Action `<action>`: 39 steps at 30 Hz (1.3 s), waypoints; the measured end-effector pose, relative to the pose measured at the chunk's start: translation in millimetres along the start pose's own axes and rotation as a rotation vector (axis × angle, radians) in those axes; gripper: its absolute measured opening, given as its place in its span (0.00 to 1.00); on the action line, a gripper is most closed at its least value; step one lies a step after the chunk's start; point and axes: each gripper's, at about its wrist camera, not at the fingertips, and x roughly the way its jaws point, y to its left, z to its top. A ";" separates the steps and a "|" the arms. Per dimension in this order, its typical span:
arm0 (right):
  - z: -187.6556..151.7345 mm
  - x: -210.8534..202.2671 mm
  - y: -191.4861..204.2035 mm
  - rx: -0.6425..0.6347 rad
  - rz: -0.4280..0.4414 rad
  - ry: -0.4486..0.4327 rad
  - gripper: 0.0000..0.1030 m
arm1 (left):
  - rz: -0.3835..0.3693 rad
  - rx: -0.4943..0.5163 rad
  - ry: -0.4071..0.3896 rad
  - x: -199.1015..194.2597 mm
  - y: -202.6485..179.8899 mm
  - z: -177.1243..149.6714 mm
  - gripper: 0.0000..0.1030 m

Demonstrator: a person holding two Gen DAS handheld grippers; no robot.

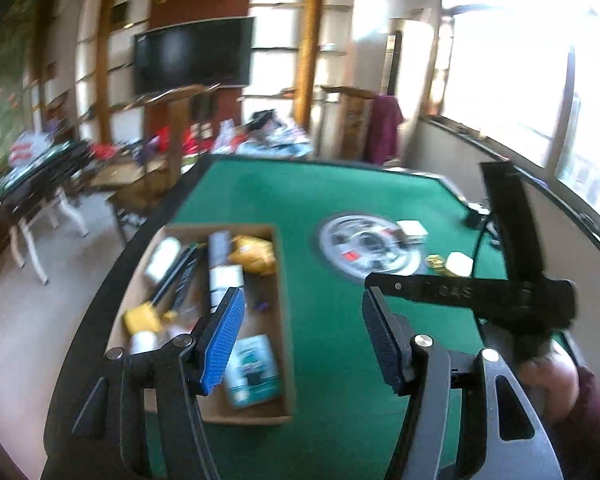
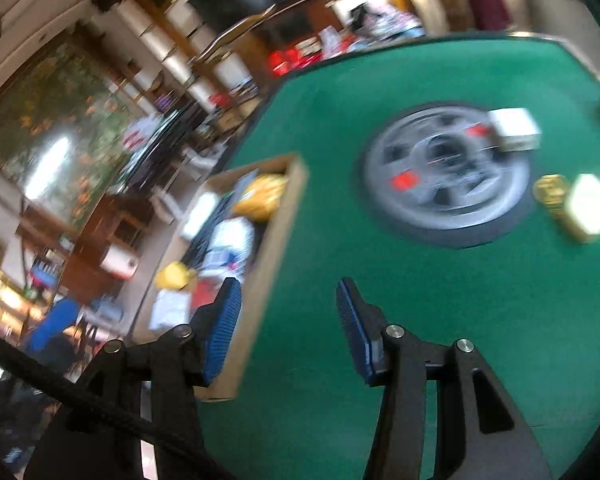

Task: Organize objects
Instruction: 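Open both grippers and move them back toward the disc, then grasp the white square box on the disc with the left gripper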

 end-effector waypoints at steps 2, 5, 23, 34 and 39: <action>5.1 -19.0 -23.5 0.038 -0.040 -0.035 0.50 | -0.034 0.034 -0.009 -7.3 -17.2 13.3 0.54; 19.3 -46.6 -54.1 0.089 -0.081 -0.079 0.50 | -0.099 0.054 -0.020 -19.7 -36.5 42.3 0.54; 76.1 -132.9 -179.5 0.280 -0.214 -0.317 0.70 | -0.108 0.140 0.044 124.4 -148.2 166.9 0.86; 55.4 -95.4 -248.1 0.368 -0.254 -0.344 0.70 | -0.002 0.046 0.283 333.9 -169.8 108.0 0.86; 46.5 -91.4 -259.5 0.404 -0.240 -0.327 0.70 | 0.109 0.084 0.300 372.0 -179.8 96.0 0.86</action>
